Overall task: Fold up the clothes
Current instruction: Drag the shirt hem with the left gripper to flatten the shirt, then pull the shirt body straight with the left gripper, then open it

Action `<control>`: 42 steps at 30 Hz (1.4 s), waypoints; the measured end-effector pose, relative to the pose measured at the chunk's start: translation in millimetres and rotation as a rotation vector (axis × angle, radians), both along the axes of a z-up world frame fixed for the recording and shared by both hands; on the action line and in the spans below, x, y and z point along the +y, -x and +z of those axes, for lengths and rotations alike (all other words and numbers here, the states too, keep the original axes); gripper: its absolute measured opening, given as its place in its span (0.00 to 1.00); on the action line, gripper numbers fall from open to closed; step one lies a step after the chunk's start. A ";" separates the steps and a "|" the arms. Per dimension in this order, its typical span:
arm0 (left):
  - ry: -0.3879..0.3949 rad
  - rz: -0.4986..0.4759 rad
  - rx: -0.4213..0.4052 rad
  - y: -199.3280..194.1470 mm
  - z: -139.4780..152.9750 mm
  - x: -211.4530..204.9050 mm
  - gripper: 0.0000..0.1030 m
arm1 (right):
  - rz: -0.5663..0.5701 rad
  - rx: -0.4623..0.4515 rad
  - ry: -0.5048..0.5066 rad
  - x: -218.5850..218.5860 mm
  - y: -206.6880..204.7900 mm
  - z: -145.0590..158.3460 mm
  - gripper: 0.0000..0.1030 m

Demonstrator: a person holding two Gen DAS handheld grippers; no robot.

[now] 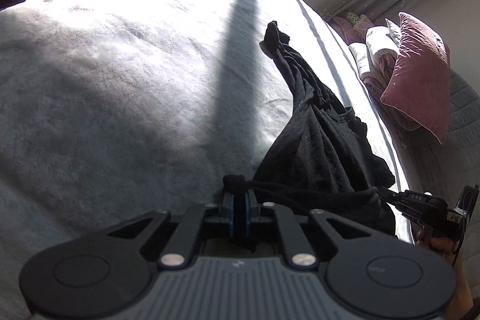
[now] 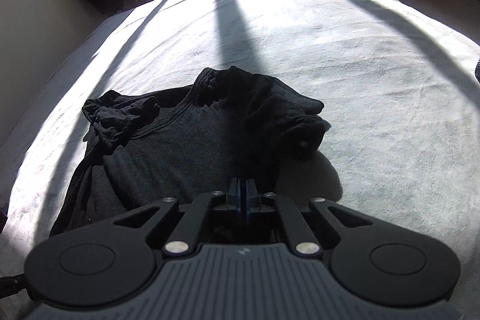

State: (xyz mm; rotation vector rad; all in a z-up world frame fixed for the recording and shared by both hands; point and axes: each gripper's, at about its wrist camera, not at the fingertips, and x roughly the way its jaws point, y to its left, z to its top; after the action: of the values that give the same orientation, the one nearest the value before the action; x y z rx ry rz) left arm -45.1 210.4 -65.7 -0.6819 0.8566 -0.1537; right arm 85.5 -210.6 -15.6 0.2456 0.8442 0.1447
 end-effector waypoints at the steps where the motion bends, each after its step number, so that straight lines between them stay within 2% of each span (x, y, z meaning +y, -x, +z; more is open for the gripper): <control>1: 0.011 -0.001 -0.005 -0.1 -1.0 0.8 0.07 | 0.007 0.004 0.006 1.2 1.6 -3.9 0.06; 4: 0.018 -0.026 -0.023 -0.3 -0.6 2.8 0.08 | 0.010 0.001 -0.017 0.4 9.7 -5.4 0.13; 6: 0.029 -0.037 -0.028 0.9 -0.9 4.5 0.12 | 0.007 0.001 -0.039 -2.6 17.6 0.8 0.18; 7: 0.035 -0.041 -0.028 1.6 -1.0 5.5 0.13 | 0.008 -0.004 -0.047 -4.1 22.7 5.2 0.28; 8: 0.046 -0.046 -0.027 2.4 -1.1 6.4 0.17 | 0.013 -0.018 -0.047 -5.4 28.9 10.5 0.44; 10: 0.076 -0.060 -0.030 4.1 -2.0 8.7 0.24 | 0.029 -0.061 -0.029 -7.4 45.8 22.9 0.52; 12: 0.105 -0.075 -0.035 5.3 -2.2 9.9 0.36 | 0.048 -0.090 -0.012 -9.5 61.7 33.1 0.52; 14: 0.119 -0.081 -0.035 7.1 -1.1 10.0 0.39 | 0.063 -0.113 -0.015 -13.8 80.6 41.7 0.52; 19: 0.133 -0.098 -0.031 12.9 0.3 10.0 0.40 | 0.091 -0.114 -0.019 -13.0 118.6 42.8 0.52; 24: 0.224 -0.070 -0.007 13.5 -8.0 20.4 0.40 | 0.117 -0.061 0.001 11.7 129.2 20.0 0.52; 25: 0.245 -0.063 -0.001 12.8 -10.1 22.3 0.40 | 0.109 -0.053 0.024 17.3 128.0 14.1 0.51; 27: 0.278 -0.052 0.012 11.4 -12.9 25.1 0.40 | 0.093 -0.041 0.068 24.5 125.2 4.0 0.38; 29: 0.310 -0.039 0.028 9.7 -14.1 26.8 0.37 | 0.063 -0.022 0.107 26.4 122.5 -4.9 0.06; 31: 0.344 -0.041 0.056 7.7 -16.2 25.2 0.23 | 0.041 -0.018 0.108 20.2 126.2 -6.5 0.03; 32: 0.368 -0.048 0.079 6.9 -17.9 23.5 0.11 | 0.037 -0.028 0.115 17.6 129.6 -3.9 0.02; 35: 0.373 -0.064 0.114 10.5 -13.3 16.3 0.06 | 0.038 -0.075 0.168 8.6 144.1 9.1 0.02; 42: 0.356 -0.134 0.094 40.2 18.5 7.7 0.03 | 0.032 -0.182 0.271 -21.2 183.3 40.3 0.02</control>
State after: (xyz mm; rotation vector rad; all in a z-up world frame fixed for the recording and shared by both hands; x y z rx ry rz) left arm -85.3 218.1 -47.2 -0.9700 0.9766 -0.4044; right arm -97.8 -231.7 24.7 -0.0359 0.6775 0.0796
